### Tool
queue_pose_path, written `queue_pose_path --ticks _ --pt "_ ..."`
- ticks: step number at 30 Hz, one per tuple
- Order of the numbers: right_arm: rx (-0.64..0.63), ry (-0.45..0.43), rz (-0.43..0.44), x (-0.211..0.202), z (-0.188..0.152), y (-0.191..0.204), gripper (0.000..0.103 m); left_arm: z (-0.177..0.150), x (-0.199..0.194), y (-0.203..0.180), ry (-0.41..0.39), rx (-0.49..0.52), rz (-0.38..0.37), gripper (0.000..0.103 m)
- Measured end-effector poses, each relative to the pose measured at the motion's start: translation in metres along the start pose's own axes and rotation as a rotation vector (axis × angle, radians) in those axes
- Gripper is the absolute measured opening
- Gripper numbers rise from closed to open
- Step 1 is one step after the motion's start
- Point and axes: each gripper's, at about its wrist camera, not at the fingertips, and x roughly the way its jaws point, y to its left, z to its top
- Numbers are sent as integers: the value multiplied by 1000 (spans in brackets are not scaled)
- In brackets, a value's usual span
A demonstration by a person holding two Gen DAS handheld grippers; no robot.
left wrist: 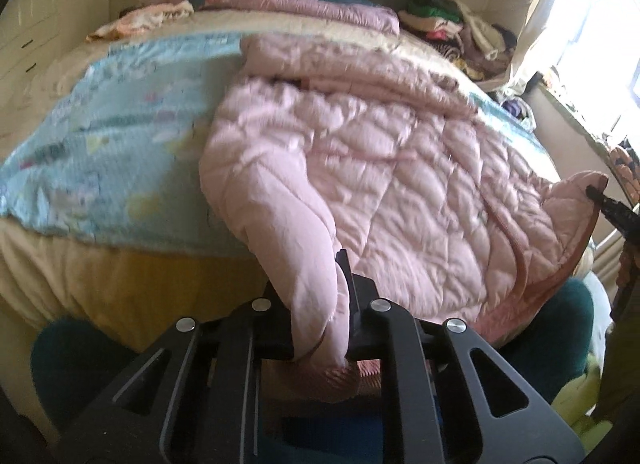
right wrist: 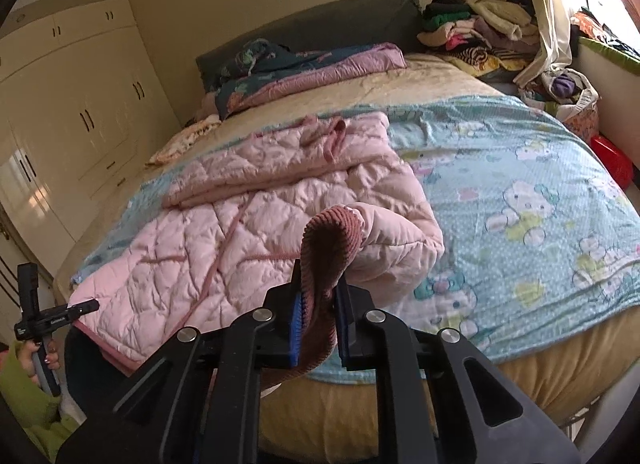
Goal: Fold large clothes
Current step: 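Lift the hem with both tools and fold it toward the collar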
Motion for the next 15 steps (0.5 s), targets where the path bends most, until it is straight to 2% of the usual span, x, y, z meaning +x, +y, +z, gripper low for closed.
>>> queue_pose_path --ticks 6,15 --pt "7 -63 25 -8 22 2 13 27 -11 -3 -84 13 0 8" --pt "-28 -143 23 -18 50 11 12 59 -21 -5 -159 5 -10 8"
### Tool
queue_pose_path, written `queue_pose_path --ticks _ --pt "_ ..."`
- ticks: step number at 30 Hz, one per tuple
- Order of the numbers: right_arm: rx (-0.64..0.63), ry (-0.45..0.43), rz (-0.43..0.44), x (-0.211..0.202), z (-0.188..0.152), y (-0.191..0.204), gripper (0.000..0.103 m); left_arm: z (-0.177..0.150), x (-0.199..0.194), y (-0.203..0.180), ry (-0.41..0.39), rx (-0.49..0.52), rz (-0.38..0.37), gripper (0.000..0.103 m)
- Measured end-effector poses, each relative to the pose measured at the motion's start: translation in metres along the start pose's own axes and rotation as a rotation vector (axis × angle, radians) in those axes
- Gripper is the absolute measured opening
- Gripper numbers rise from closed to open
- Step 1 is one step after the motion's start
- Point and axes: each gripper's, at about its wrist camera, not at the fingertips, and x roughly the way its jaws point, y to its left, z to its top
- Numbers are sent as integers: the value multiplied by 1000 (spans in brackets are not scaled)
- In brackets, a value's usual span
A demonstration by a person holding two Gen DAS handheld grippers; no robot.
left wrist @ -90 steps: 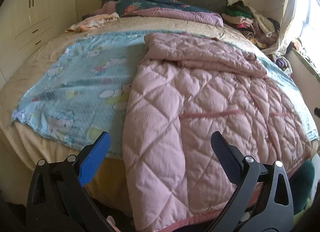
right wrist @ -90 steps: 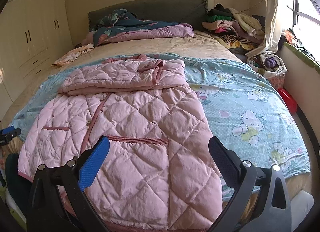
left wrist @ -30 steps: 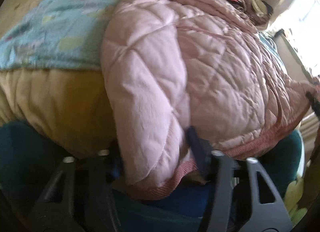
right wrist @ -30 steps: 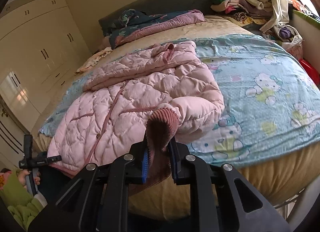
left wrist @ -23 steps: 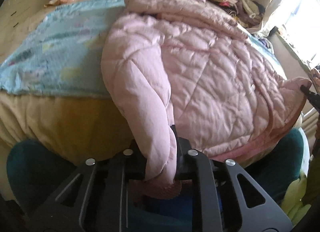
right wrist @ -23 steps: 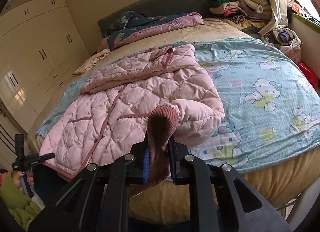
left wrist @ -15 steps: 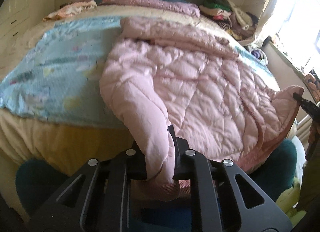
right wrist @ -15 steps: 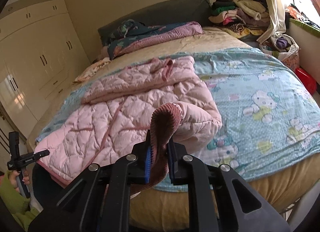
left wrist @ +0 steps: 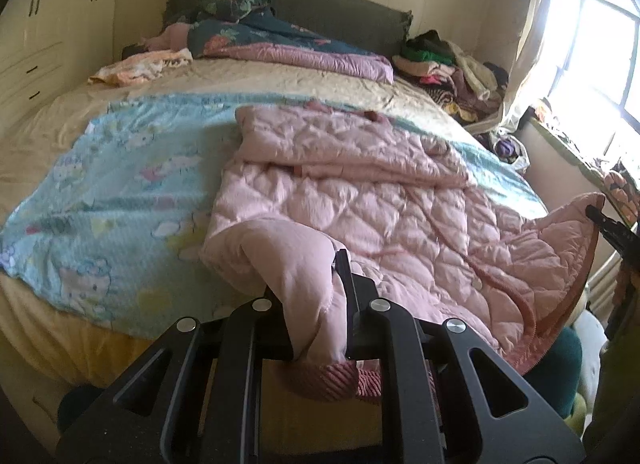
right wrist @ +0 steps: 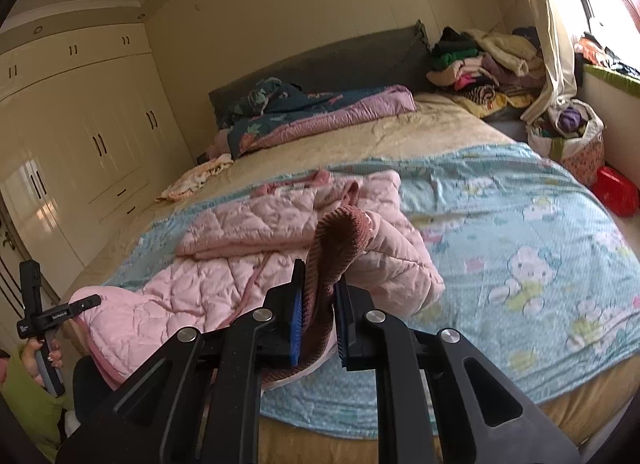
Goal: Fold large clothes
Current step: 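Lift the hem with both tools and fold it toward the collar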
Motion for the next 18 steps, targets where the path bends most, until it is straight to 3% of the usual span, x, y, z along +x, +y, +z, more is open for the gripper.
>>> queue_pose_path --ticks 18 --pt "-17 -43 5 9 31 3 12 40 3 -7 -81 -7 10 8"
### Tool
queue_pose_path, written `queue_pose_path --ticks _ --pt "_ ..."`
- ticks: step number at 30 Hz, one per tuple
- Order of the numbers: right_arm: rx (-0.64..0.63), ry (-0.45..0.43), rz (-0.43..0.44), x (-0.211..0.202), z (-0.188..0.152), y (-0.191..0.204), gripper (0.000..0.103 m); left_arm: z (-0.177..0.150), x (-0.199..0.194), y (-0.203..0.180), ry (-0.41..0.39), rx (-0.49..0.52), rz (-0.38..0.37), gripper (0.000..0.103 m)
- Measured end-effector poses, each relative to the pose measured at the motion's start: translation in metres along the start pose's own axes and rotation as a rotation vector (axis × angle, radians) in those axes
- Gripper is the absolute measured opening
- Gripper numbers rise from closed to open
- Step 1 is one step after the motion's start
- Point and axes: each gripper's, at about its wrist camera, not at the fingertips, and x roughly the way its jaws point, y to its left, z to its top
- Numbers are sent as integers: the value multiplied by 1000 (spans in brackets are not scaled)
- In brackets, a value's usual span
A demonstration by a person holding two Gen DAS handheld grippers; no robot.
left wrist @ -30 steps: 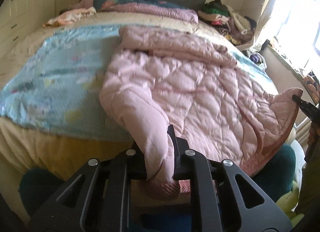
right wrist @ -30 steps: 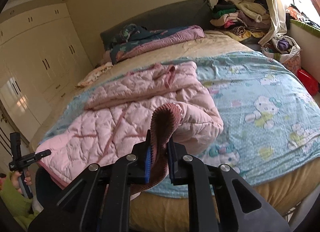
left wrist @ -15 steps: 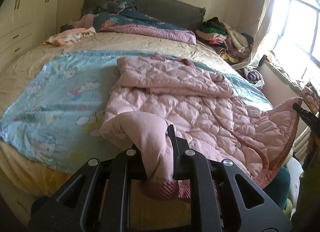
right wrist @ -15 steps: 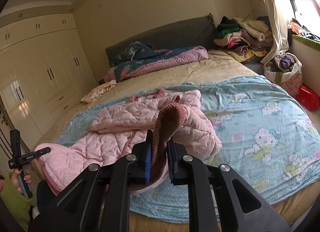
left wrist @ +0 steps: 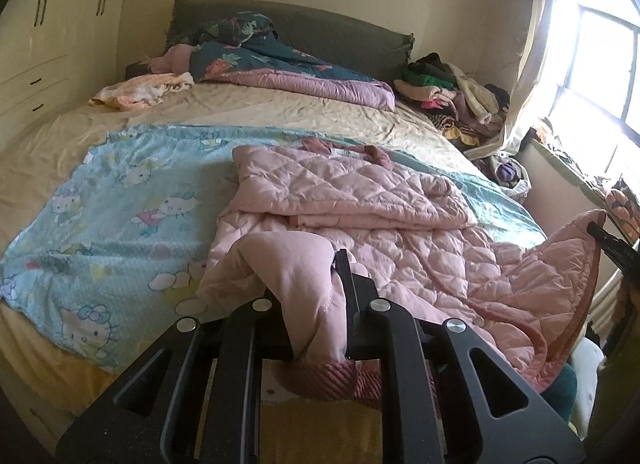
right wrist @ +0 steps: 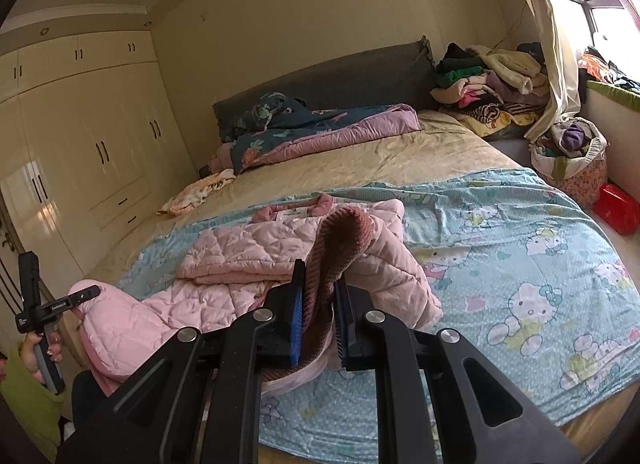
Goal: Fold large clothes
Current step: 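Lift the hem with both tools and fold it toward the collar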
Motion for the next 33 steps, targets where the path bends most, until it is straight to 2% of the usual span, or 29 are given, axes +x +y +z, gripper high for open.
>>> queue_pose_path --ticks 15,33 --pt "-9 -37 -12 9 32 4 12 39 9 -3 -67 -15 -8 8" --pt "-28 -123 -19 9 83 8 12 98 6 -3 -153 -41 -18 8"
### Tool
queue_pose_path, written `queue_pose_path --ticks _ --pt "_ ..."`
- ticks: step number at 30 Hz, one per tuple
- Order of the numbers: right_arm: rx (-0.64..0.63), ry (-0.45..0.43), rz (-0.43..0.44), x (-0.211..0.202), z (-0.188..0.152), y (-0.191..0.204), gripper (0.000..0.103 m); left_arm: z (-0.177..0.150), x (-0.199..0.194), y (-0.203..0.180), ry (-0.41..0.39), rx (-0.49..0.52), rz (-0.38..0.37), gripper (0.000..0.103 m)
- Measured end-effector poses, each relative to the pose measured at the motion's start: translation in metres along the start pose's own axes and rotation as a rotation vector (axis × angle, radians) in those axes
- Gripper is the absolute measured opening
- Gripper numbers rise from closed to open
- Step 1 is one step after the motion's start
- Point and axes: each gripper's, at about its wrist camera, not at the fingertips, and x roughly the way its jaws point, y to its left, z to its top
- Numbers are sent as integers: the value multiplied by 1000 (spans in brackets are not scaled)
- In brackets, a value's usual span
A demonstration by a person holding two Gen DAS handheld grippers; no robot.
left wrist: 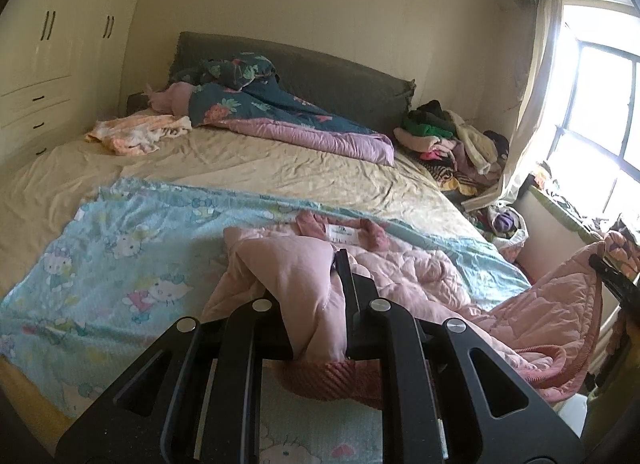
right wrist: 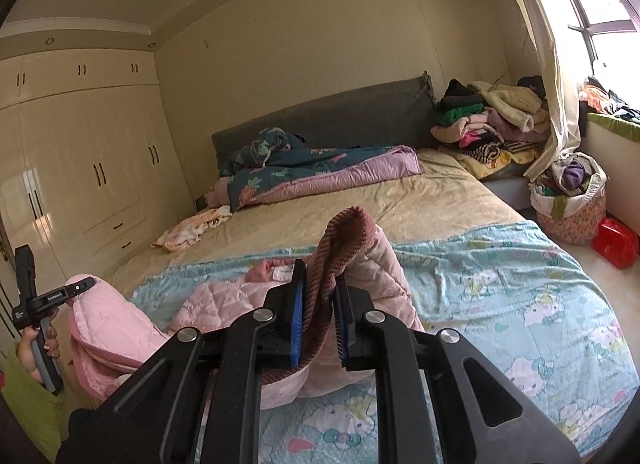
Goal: Fold large clothes
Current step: 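Lift the hem with both tools and fold it toward the collar, then lay the hem over the folded collar and open both tools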
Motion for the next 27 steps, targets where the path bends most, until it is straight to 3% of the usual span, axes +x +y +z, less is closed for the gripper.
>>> queue_pose_path --ticks 11,27 --pt "-19 -29 -14 16 28 2 12 22 14 0 -28 -3 37 8" --pt "4 14 -74 85 59 -13 11 52 81 10 1 -13 123 8"
